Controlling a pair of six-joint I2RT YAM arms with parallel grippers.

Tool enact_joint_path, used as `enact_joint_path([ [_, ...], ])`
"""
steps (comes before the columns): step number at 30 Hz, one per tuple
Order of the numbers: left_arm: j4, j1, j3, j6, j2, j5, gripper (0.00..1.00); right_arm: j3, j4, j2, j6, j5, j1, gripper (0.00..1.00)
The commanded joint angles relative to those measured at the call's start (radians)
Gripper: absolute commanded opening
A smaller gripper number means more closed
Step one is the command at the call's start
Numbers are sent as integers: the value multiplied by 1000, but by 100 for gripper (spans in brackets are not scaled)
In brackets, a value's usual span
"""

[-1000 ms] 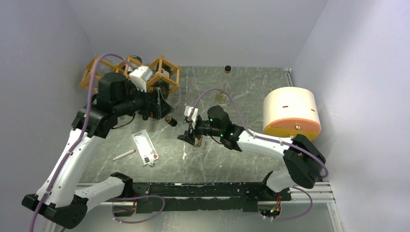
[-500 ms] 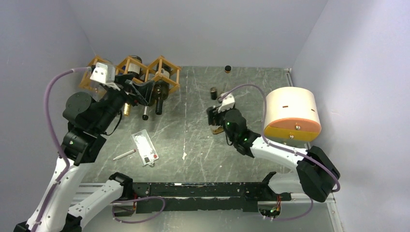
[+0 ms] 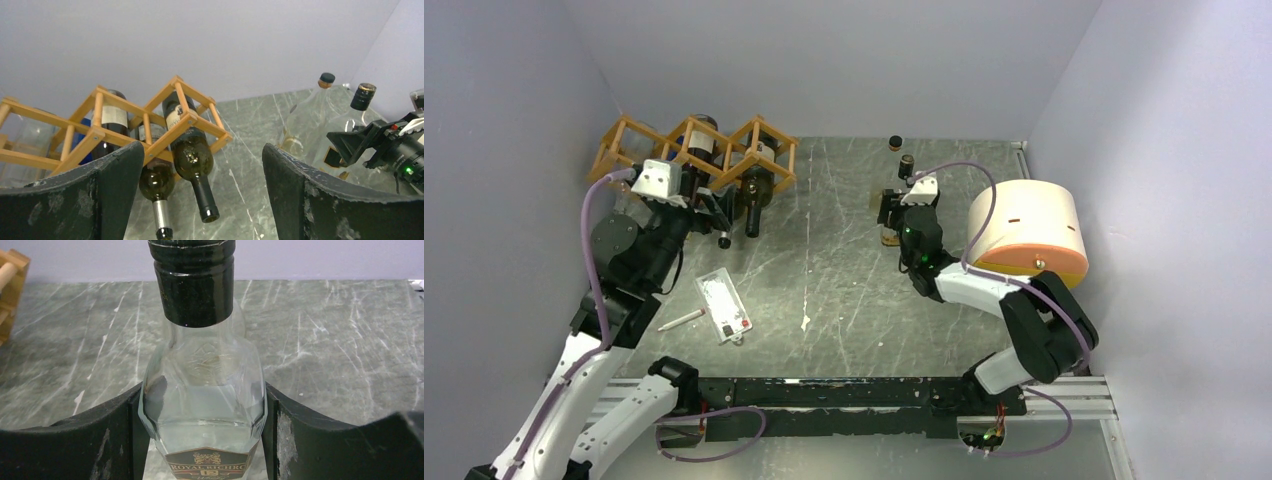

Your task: Take the wine bottle off the wine rack

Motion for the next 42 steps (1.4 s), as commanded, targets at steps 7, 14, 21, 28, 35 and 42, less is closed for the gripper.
enact_joint_path([
  [7,89,11,-28,30,-52,-55,91,30,458,85,-87,33,-52,0],
  [14,91,16,-34,25,-51,-67,91,28,548,139,-103,20,-68,0],
  [21,88,22,-33,23,-42,-66,91,18,545,162,-77,18,-72,6],
  [28,91,27,-37,20,-43,-62,91,-12,536,163,-63,0,-73,27],
  [35,89,31,-38,16,-40,-60,91,-29,509,168,-54,-9,-72,47],
  [42,88,33,-41,14,-31,-64,91,-26,447,150,-54,-27,-73,68],
])
